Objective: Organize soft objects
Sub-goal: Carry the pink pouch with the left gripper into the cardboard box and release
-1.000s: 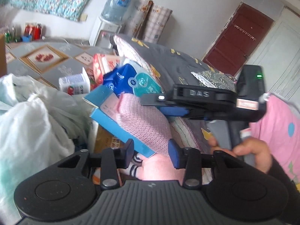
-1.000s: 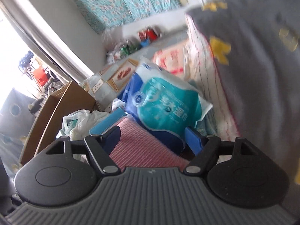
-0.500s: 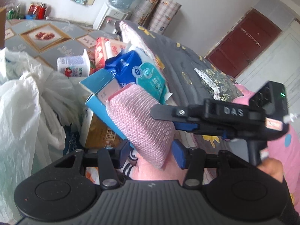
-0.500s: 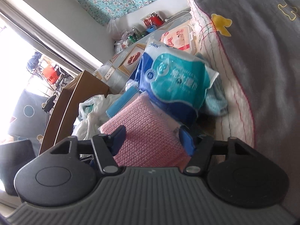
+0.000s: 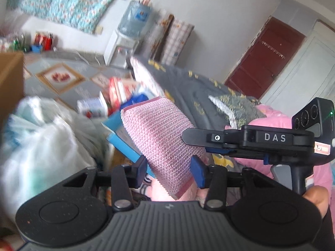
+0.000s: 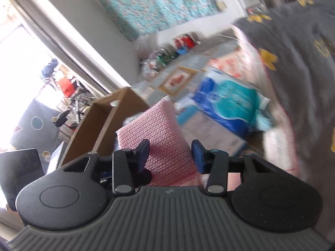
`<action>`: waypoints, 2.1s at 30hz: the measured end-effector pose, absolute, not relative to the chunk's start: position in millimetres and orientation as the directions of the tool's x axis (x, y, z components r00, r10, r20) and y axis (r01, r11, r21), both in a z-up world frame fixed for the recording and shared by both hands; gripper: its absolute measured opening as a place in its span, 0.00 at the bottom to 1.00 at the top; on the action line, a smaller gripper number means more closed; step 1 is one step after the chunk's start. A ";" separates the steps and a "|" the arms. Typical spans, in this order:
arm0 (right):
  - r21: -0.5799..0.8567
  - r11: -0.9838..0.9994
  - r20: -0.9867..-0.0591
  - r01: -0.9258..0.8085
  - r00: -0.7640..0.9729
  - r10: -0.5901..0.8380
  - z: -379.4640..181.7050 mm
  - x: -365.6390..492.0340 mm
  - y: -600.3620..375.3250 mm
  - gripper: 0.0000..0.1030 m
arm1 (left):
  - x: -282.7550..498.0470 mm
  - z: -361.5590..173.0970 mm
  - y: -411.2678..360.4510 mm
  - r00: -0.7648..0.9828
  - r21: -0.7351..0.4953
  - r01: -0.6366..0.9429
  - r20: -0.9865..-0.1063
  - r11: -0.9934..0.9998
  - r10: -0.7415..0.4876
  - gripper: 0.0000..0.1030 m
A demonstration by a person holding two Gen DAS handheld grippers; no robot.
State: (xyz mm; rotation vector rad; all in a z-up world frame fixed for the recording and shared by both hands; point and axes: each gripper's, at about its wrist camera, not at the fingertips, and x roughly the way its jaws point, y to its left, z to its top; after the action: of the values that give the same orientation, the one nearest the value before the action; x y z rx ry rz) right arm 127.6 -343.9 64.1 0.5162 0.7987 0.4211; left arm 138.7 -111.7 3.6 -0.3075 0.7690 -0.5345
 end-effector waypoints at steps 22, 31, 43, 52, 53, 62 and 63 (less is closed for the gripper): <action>0.654 0.681 -0.552 -0.329 0.408 0.727 62.2 277.8 -54.2 0.44 | 207.2 33.2 136.2 0.666 -0.349 -0.051 -0.710 0.936 -0.229 0.45; 0.608 0.733 -0.581 -0.305 0.459 0.672 34.7 309.7 -71.1 0.46 | 294.2 -42.0 165.4 0.447 -0.289 -0.068 -0.865 0.955 -0.230 0.56; 0.578 0.750 -0.566 -0.320 0.505 0.652 41.9 286.9 -131.6 0.48 | 321.4 -69.7 182.9 0.371 -0.255 -0.251 -0.916 0.934 -0.150 0.70; 0.565 0.738 -0.545 -0.369 0.504 0.670 45.1 269.8 -126.3 0.52 | 314.8 -62.8 170.1 0.371 -0.067 -0.194 -0.929 0.979 0.010 0.89; 0.565 0.736 -0.546 -0.372 0.500 0.672 43.4 265.5 -125.3 0.52 | 318.1 -68.2 168.5 0.350 -0.047 -0.194 -0.936 0.980 0.025 0.89; 0.548 0.760 -0.580 -0.350 0.496 0.646 28.6 247.0 -132.2 0.53 | 335.2 -83.0 154.3 0.383 -0.081 -0.092 -0.923 0.992 -0.040 0.75; 0.548 0.763 -0.583 -0.343 0.497 0.643 27.3 247.9 -134.4 0.53 | 338.0 -82.5 150.1 0.395 -0.085 -0.067 -0.917 0.994 -0.052 0.75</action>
State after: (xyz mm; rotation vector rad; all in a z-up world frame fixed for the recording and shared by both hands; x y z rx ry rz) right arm 247.9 -134.4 27.3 0.3871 0.8604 0.6151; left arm 338.0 150.1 -82.5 -0.1146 1.1652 0.0098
